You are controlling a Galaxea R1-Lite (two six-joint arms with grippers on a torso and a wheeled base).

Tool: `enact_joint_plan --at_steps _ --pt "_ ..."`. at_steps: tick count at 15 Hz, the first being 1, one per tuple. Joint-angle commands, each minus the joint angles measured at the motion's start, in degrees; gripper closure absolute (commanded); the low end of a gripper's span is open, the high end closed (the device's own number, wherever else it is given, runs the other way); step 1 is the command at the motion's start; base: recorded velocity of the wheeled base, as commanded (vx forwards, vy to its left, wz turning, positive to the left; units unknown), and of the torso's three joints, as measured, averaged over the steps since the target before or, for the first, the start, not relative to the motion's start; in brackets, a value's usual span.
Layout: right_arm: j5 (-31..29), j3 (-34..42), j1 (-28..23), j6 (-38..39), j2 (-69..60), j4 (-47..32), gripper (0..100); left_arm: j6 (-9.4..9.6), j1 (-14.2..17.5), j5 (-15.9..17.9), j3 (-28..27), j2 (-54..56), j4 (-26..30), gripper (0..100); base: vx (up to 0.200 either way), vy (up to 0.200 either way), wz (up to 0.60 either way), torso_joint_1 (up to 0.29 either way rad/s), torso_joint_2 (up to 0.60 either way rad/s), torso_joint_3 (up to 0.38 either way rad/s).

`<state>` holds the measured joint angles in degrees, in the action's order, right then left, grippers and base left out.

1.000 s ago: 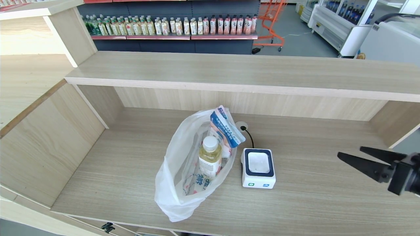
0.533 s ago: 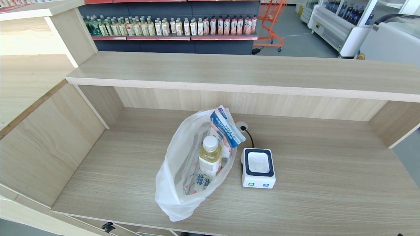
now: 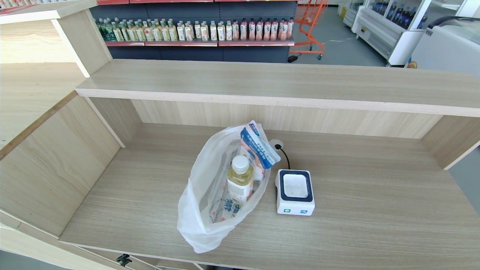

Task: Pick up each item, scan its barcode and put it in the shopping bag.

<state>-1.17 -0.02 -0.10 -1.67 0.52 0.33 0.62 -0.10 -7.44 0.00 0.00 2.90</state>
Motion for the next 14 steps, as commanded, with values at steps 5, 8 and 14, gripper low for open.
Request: enact_joint_plan --at_steps 5,8,14 --pt "-0.1 0.0 0.0 1.8 -0.5 -0.1 100 -0.01 0.0 0.0 0.0 -0.1 0.0 0 0.000 0.000 0.00 0.000 0.00 0.000" --pt "-0.1 0.0 0.0 1.8 -0.5 -0.1 100 -0.01 0.0 0.0 0.0 -0.1 0.0 0 0.000 0.000 0.00 0.000 0.00 0.000" --pt "-0.1 0.0 0.0 1.8 -0.5 -0.1 100 0.26 0.0 0.0 0.0 -0.1 0.0 0 0.000 0.000 0.00 0.000 0.00 0.000"
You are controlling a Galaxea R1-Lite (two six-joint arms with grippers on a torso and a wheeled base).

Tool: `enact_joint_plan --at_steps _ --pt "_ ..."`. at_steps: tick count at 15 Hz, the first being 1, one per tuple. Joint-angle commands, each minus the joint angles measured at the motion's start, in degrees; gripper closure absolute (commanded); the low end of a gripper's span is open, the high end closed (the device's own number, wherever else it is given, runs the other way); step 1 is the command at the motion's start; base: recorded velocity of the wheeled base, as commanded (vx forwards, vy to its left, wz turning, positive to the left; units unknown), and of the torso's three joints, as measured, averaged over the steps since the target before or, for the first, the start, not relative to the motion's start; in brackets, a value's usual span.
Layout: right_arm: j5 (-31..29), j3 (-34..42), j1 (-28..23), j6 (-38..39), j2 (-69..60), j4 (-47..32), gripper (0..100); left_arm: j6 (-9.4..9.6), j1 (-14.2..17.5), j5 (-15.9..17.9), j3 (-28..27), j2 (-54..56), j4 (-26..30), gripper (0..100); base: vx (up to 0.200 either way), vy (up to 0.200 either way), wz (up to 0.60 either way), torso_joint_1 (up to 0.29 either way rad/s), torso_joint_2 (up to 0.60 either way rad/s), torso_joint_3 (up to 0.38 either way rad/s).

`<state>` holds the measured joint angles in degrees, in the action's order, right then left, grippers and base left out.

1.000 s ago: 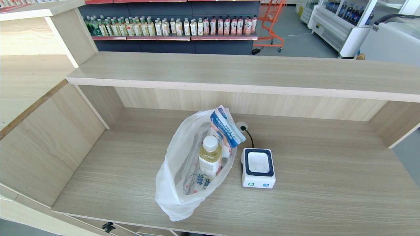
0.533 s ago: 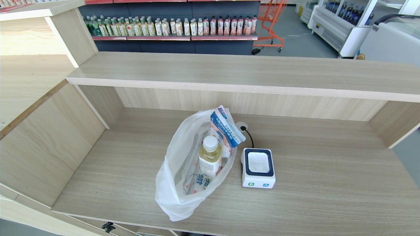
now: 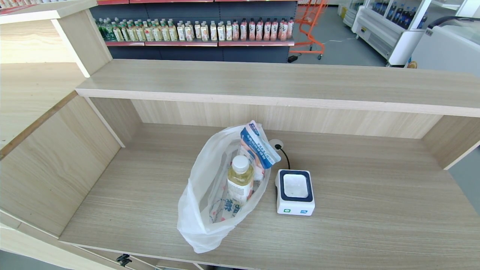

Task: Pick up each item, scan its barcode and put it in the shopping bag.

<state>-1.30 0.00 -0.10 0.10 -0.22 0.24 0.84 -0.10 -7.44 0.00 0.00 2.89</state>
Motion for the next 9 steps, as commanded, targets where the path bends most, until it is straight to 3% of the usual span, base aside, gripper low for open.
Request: enact_joint_plan --at_steps 1,9 --pt "0.0 0.0 0.0 0.0 0.2 0.0 100 0.04 0.0 0.0 0.0 -0.1 0.0 0 0.000 -0.200 0.00 -0.002 0.00 0.002" --pt "0.0 0.0 0.0 0.0 0.2 0.0 100 -0.14 0.0 0.0 0.0 0.0 0.0 0 0.000 0.000 0.00 0.000 0.00 0.000"
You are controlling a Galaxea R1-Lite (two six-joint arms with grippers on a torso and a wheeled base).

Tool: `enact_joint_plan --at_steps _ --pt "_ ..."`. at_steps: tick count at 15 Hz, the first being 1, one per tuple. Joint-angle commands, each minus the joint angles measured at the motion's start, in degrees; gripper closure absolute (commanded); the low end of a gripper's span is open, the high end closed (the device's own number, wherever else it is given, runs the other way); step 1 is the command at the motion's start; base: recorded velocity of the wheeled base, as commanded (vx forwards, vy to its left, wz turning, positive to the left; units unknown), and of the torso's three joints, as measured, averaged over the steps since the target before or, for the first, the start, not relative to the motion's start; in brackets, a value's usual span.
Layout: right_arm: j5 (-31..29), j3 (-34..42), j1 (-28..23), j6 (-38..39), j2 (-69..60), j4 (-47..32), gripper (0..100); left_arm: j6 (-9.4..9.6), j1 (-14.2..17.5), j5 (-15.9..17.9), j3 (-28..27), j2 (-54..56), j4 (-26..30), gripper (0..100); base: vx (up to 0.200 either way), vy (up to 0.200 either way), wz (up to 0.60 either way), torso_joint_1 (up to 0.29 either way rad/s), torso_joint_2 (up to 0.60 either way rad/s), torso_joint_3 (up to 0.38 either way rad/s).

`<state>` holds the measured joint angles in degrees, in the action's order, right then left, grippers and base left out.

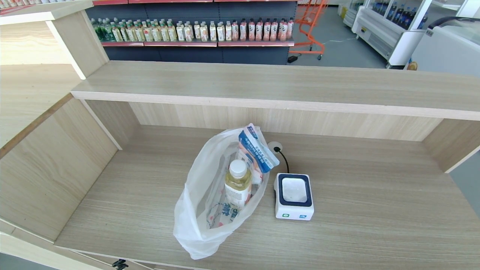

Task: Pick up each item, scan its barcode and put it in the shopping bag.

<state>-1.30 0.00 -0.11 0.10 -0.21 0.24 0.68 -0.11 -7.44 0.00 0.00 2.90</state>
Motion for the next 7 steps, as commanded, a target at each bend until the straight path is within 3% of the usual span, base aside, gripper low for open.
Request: enact_joint_plan --at_steps 1,7 --pt "0.0 0.0 0.0 0.0 0.2 0.0 100 0.02 0.0 0.0 0.0 -0.1 0.0 0 0.000 0.000 0.00 0.000 0.00 0.000" --pt "0.0 0.0 0.0 -0.2 0.2 0.0 100 0.02 0.0 0.0 0.0 0.0 0.0 0 0.000 0.000 0.00 0.000 0.00 0.000"
